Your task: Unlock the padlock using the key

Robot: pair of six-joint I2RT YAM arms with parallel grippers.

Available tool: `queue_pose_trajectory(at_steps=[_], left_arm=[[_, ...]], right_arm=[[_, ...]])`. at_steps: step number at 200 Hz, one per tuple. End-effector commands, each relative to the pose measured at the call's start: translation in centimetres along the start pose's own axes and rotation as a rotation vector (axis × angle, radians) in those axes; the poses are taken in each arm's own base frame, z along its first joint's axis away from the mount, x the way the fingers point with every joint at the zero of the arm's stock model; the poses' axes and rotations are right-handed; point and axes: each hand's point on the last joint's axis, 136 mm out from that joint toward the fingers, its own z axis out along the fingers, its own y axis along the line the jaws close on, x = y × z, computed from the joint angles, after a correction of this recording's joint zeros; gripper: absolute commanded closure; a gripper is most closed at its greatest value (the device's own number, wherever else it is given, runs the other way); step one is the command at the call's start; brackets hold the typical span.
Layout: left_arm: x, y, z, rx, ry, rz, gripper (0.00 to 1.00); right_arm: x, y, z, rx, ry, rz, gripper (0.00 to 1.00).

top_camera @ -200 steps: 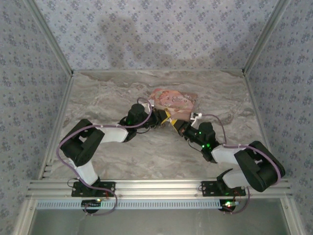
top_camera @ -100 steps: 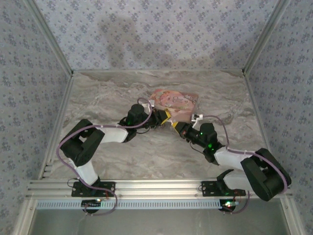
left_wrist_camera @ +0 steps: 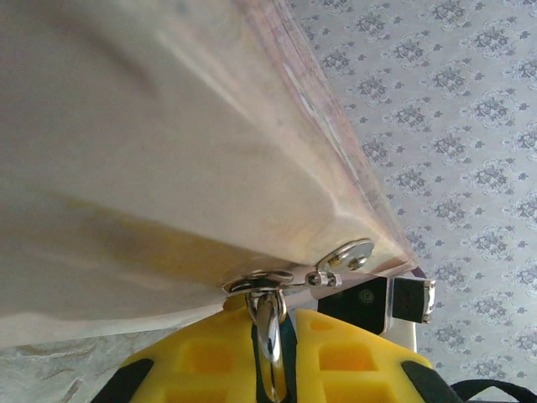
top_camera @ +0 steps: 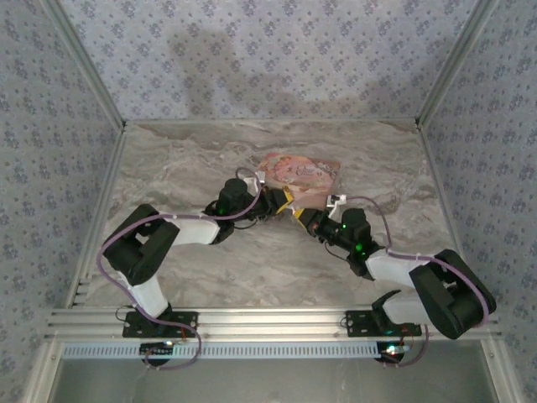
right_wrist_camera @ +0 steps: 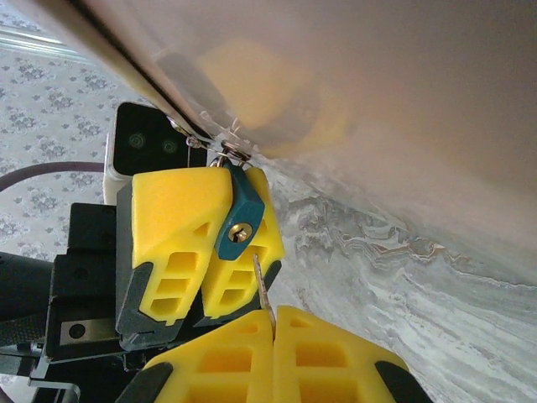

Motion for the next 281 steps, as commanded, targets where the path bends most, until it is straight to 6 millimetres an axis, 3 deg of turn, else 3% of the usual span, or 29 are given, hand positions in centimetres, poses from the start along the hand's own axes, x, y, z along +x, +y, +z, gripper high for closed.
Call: queue_pose_trajectory(at_steps=[1, 237, 281], left_arm=[[0.6, -2.4, 0.1, 0.091, 0.039, 0.027, 0.92], [1.1, -1.7, 0.3, 0.084, 0.053, 0.020, 0.93], [1.4, -1.7, 0.4, 0.081, 0.064, 0.018, 0.93]], right_arm=[[-0.5, 1.4, 0.4, -0.037, 0.003, -0.032, 1.00], [-1.2, 2.3, 0.5, -0.055, -0.011, -0.041, 1.00], [-2.1, 2.7, 0.3, -0.066, -0.032, -0.036, 1.00]])
